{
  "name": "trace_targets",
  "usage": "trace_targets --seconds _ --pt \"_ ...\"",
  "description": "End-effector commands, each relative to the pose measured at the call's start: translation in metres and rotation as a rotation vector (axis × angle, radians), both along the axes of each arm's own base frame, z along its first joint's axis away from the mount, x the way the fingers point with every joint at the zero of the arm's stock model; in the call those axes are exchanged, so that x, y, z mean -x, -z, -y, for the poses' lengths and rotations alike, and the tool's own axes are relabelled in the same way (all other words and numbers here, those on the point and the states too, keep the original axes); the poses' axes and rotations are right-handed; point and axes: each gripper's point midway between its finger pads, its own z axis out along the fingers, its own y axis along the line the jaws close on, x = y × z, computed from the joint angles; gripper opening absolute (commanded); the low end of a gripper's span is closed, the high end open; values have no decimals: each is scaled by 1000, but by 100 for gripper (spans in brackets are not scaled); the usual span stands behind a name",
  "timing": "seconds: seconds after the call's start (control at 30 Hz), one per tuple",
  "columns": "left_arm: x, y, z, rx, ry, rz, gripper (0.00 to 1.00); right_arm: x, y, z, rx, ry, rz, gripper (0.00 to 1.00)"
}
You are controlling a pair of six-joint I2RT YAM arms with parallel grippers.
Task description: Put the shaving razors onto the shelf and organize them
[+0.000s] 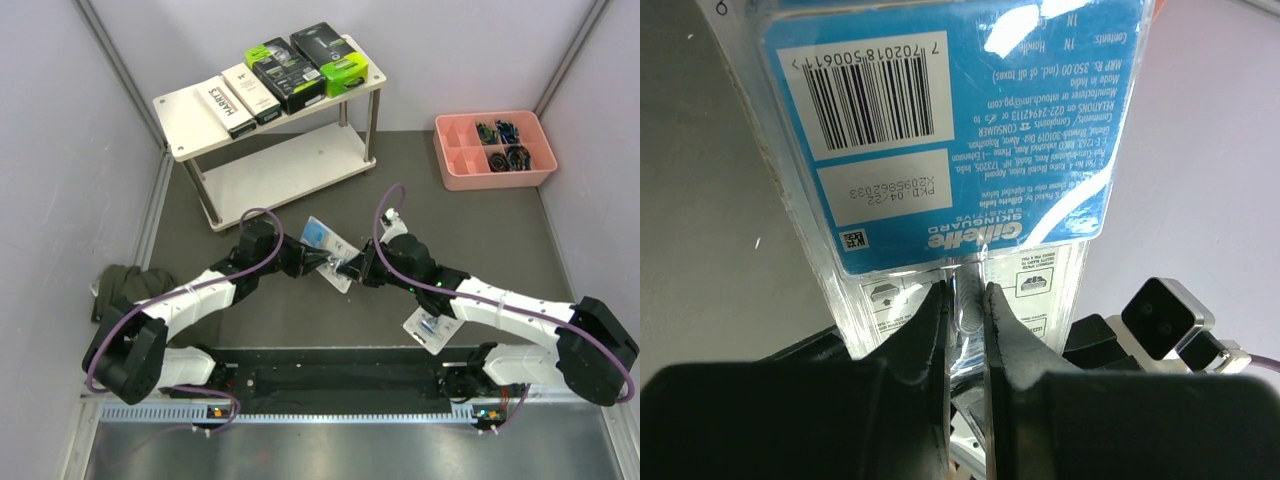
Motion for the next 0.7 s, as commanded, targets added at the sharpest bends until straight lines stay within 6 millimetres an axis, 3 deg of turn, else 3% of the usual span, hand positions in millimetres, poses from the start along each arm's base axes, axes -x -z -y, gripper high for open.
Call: trace_targets --seconds 0.0,0.13,0.2,0.37,0.4,0.5,0.53,0.67 --pt "-6 -24 6 68 14 86 0 -7 -3 1 -5 46 20 2" --pt "-6 -27 7 65 29 115 9 -7 -6 2 -9 47 27 0" --pt "-6 -28 7 65 34 129 24 -6 -6 3 -5 45 27 0" --pt "-6 -37 8 72 54 192 43 -6 -8 3 -5 45 29 0" --pt "-5 -41 8 73 55 208 51 -5 -8 3 -1 41 29 0" --pt "-6 -48 3 61 40 252 67 -6 -10 4 1 40 29 0" --pt "-6 -49 0 49 33 260 78 -6 -11 4 1 42 34 0" --pt "-6 -48 -15 -89 18 286 95 -6 -13 5 5 43 39 0"
